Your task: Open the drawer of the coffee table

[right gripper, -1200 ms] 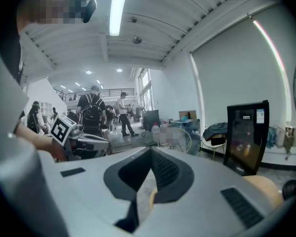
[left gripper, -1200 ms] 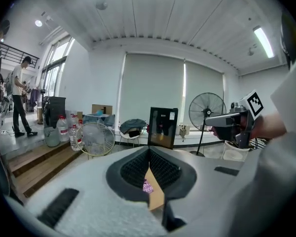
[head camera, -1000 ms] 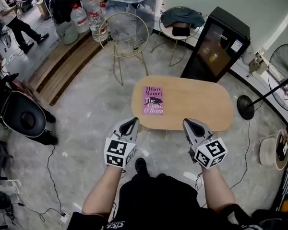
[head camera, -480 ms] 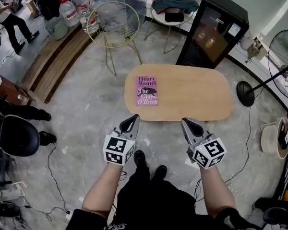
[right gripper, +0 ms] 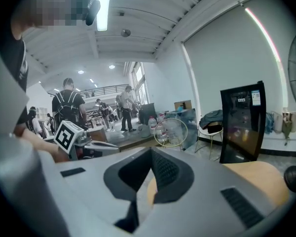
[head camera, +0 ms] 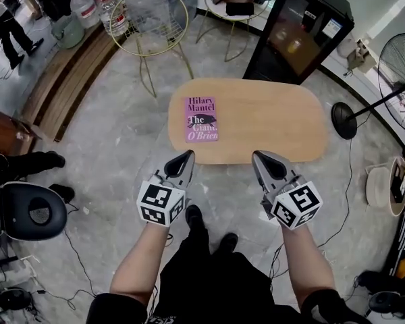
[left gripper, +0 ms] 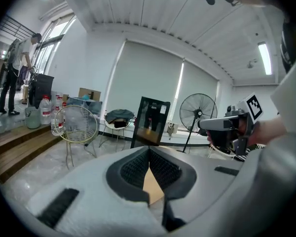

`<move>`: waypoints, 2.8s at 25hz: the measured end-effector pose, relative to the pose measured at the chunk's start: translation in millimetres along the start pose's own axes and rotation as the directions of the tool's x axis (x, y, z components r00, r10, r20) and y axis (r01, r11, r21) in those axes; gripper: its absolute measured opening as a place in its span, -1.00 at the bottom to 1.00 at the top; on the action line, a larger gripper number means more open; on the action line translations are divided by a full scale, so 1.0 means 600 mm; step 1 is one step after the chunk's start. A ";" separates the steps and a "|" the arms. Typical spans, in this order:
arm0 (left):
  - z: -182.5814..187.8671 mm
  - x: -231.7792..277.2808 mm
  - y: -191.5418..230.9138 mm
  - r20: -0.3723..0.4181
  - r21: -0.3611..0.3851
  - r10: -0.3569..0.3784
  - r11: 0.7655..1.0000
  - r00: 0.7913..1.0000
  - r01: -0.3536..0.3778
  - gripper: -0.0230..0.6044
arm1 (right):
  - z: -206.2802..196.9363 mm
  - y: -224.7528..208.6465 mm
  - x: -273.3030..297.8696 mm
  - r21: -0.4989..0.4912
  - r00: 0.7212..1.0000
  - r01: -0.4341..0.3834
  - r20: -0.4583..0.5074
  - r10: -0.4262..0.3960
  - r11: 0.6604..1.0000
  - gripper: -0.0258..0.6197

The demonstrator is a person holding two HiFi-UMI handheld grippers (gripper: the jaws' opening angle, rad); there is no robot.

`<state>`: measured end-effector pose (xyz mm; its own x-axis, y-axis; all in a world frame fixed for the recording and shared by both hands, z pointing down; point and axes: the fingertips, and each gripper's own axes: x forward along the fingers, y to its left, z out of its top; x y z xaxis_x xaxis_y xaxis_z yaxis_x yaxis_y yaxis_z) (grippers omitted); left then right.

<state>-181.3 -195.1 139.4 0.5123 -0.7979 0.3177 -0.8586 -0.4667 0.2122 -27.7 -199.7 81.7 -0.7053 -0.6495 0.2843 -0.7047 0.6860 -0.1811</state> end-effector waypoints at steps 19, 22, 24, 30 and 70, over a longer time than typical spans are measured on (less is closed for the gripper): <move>-0.340 0.110 0.047 -0.044 0.052 0.081 0.995 0.996 -0.079 -0.90 | -0.408 -0.096 0.091 0.036 0.998 -0.008 -0.062 0.010 0.999 -0.91; -0.406 0.147 0.068 -0.038 0.059 0.096 0.994 0.995 -0.094 -0.90 | -0.472 -0.113 0.119 0.012 0.998 -0.027 -0.054 0.028 1.000 -0.91; -0.443 0.167 0.083 -0.025 0.058 0.107 0.993 0.994 -0.105 -0.90 | -0.511 -0.125 0.134 -0.004 0.998 -0.031 -0.053 0.030 1.000 -0.91; -0.548 0.211 0.127 0.015 0.066 0.093 0.993 0.996 -0.094 -0.90 | -0.629 -0.154 0.178 -0.044 0.999 -0.007 -0.037 0.005 0.999 -0.91; -0.770 0.307 0.269 -0.071 0.164 0.115 0.981 0.991 -0.102 -0.23 | -0.881 -0.362 0.165 -0.056 0.971 0.234 -0.025 -0.236 0.971 -0.77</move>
<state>-215.8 -241.3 659.0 0.4102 -0.8171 0.4052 -0.8982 -0.4390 0.0240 96.3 -239.4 646.9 -0.5170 -0.7844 0.3428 -0.8448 0.5322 -0.0562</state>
